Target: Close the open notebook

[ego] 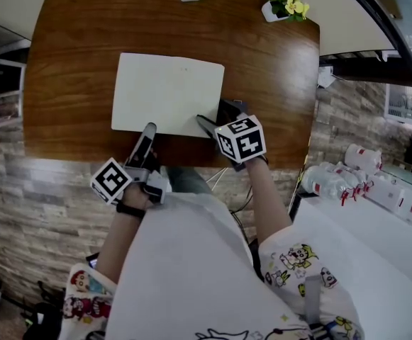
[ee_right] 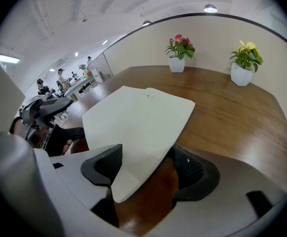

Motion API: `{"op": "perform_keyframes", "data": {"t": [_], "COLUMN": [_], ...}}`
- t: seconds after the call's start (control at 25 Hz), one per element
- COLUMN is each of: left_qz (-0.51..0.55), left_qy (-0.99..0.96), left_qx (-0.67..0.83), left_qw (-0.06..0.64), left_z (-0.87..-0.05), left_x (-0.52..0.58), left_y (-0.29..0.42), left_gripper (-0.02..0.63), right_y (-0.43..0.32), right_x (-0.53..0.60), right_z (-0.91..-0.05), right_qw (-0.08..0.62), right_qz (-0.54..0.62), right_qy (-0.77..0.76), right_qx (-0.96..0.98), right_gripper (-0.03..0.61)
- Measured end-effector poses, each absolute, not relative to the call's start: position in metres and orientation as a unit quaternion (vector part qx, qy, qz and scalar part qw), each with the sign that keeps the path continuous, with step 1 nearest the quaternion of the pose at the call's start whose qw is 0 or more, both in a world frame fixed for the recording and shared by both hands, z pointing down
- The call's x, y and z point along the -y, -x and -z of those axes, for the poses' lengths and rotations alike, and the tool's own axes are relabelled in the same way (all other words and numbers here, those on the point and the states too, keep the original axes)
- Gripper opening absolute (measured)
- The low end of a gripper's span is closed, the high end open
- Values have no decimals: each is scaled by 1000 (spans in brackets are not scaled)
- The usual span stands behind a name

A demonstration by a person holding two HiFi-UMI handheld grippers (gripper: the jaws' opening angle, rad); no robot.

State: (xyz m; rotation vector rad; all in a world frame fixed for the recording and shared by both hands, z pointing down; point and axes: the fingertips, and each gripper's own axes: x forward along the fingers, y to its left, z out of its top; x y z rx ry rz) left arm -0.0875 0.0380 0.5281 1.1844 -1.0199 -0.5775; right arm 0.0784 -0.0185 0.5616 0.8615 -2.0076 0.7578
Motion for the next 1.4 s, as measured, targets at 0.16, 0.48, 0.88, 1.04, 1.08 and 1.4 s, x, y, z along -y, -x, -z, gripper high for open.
{"op": "perform_keyframes", "data": {"t": [0.16, 0.48, 0.88, 1.04, 1.08, 1.4], "left_qz": [251, 229, 274, 257, 248, 189], "left_qy": [-554, -564, -572, -584, -585, -585], "left_qx": [458, 501, 428, 410, 416, 490], "left_qw": [648, 615, 644, 652, 651, 618], "left_z": [-521, -521, -516, -518, -520, -530], "left_x": [-34, -39, -32, -27, -26, -25], "left_y": [98, 130, 121, 106, 104, 124], "left_gripper": [348, 347, 347, 347, 345, 103], "right_y": [-79, -78, -79, -78, -78, -76], "right_x": [18, 17, 18, 16, 16, 14], "right_z": [-561, -561, -561, -561, -561, -557], "right_qw": [401, 398, 397, 396, 396, 391], "right_qz": [-299, -298, -298, -298, -299, -298], "right_qy": [-341, -341, -340, -341, -341, -345], "right_qx": [796, 798, 799, 799, 799, 800], "right_gripper": [304, 304, 304, 304, 304, 304]}}
